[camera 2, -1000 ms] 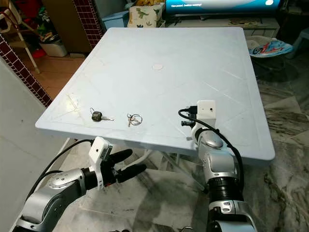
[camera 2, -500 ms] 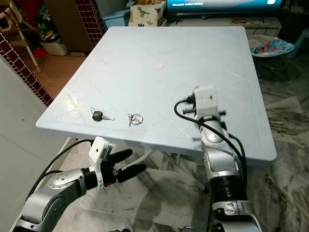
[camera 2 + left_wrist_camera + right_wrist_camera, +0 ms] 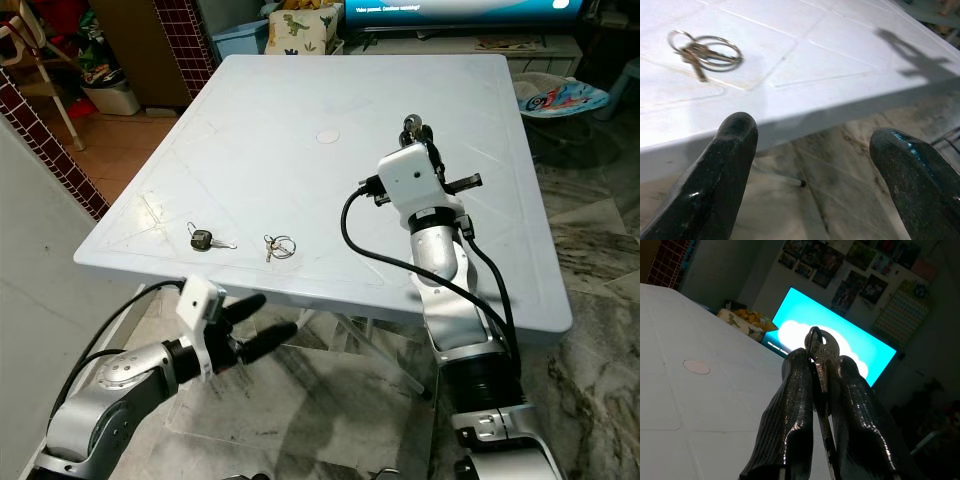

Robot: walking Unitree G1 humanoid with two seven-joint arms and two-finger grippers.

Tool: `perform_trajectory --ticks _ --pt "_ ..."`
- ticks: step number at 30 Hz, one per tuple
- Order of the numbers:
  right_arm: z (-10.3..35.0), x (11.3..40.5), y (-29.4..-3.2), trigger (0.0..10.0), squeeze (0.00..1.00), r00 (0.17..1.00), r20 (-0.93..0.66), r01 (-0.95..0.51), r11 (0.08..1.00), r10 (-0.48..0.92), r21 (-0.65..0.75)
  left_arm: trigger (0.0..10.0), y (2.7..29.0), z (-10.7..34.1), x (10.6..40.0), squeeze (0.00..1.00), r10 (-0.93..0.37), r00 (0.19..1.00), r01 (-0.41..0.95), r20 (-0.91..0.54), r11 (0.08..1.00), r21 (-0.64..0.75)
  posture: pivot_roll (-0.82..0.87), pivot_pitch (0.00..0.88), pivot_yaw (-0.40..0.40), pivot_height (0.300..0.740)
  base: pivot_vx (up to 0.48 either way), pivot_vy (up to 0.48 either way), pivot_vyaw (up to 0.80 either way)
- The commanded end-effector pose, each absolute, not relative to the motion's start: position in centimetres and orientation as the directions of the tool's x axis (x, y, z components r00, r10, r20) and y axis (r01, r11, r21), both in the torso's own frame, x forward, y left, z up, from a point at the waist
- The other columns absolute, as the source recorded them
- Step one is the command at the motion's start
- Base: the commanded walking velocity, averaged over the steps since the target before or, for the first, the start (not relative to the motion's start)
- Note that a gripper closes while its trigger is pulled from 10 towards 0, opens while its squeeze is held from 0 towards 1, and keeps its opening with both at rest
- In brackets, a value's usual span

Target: Hang keys on a hook

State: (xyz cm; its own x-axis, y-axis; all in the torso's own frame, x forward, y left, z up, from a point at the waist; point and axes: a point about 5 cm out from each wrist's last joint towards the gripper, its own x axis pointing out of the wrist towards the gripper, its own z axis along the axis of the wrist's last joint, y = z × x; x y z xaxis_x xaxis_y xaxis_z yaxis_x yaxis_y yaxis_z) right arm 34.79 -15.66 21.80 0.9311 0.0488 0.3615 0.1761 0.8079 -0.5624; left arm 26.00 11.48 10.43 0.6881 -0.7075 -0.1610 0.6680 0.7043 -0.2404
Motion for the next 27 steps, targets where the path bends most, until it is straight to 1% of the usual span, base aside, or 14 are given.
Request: perform_trajectory --ticks 1,2,3,4,7,8,15,18,21,24,27 --pt "21.9 34.7 -15.3 2.7 0.00 0.924 0.376 0.174 0.803 0.067 -0.570 10.0 12.5 10.6 26.6 0.00 -0.638 0.753 0.611 -0.160 0.769 -0.187 -0.06 0.076 0.124 0.740 0.000 0.000 0.00" --pt "21.9 34.7 -15.4 8.2 0.00 0.927 0.369 0.169 0.812 0.061 -0.558 10.0 12.8 10.7 26.9 0.00 -0.601 0.784 0.577 -0.156 0.798 -0.173 -0.06 0.076 0.124 0.740 0.000 0.000 0.00" --pt "21.8 34.7 -15.5 10.0 0.00 0.934 0.353 0.156 0.835 0.049 -0.528 10.0 13.3 10.8 27.4 0.00 -0.536 0.832 0.517 -0.143 0.842 -0.152 -0.06 0.073 0.124 0.740 0.000 0.000 0.00" --pt "21.8 34.7 -15.5 10.0 0.00 0.934 0.353 0.156 0.835 0.049 -0.528 10.0 13.3 10.8 27.4 0.00 -0.536 0.832 0.517 -0.143 0.842 -0.152 -0.06 0.073 0.124 0.740 0.000 0.000 0.00" --pt "21.8 34.6 -15.6 10.0 0.00 0.941 0.337 0.140 0.862 0.038 -0.488 10.0 14.1 11.3 28.0 0.00 -0.442 0.890 0.431 -0.109 0.895 -0.111 -0.06 0.070 0.122 0.740 0.000 0.000 0.00" --pt "22.0 34.4 -15.5 10.0 0.00 0.940 0.341 0.137 0.875 0.034 -0.464 10.0 14.8 11.8 28.5 0.00 -0.351 0.934 0.345 -0.072 0.935 -0.080 -0.06 0.064 0.117 0.740 0.000 0.000 0.00" --pt "22.0 33.6 -14.7 10.0 0.00 0.945 0.326 0.100 0.919 0.033 -0.381 10.0 16.2 12.9 29.3 0.00 -0.162 0.987 0.163 0.006 0.986 -0.025 -0.06 0.057 0.110 0.740 0.000 0.000 0.00" --pt "21.7 33.3 -14.2 10.0 0.00 0.949 0.311 0.078 0.923 0.047 -0.377 10.0 16.1 13.0 29.3 0.00 -0.151 0.988 0.151 0.020 0.987 -0.052 -0.06 0.054 0.107 0.740 0.000 0.000 0.00" --pt "21.4 33.1 -14.0 10.0 0.00 0.953 0.300 0.068 0.931 0.046 -0.359 10.0 15.2 13.2 29.1 0.00 -0.209 0.977 0.211 0.034 0.973 -0.095 -0.06 0.056 0.103 0.740 0.000 0.000 0.00" --pt "21.5 33.1 -14.0 10.0 0.00 0.953 0.300 0.066 0.932 0.047 -0.355 10.0 14.7 13.4 29.0 0.00 -0.232 0.972 0.236 0.045 0.966 -0.107 -0.06 0.056 0.103 0.740 0.000 0.000 0.00" --pt "21.7 33.0 -14.0 10.0 0.00 0.954 0.296 0.066 0.924 0.053 -0.377 10.0 15.0 13.5 28.9 0.00 -0.199 0.978 0.203 0.056 0.976 -0.084 -0.06 0.059 0.103 0.740 0.000 0.000 0.00"
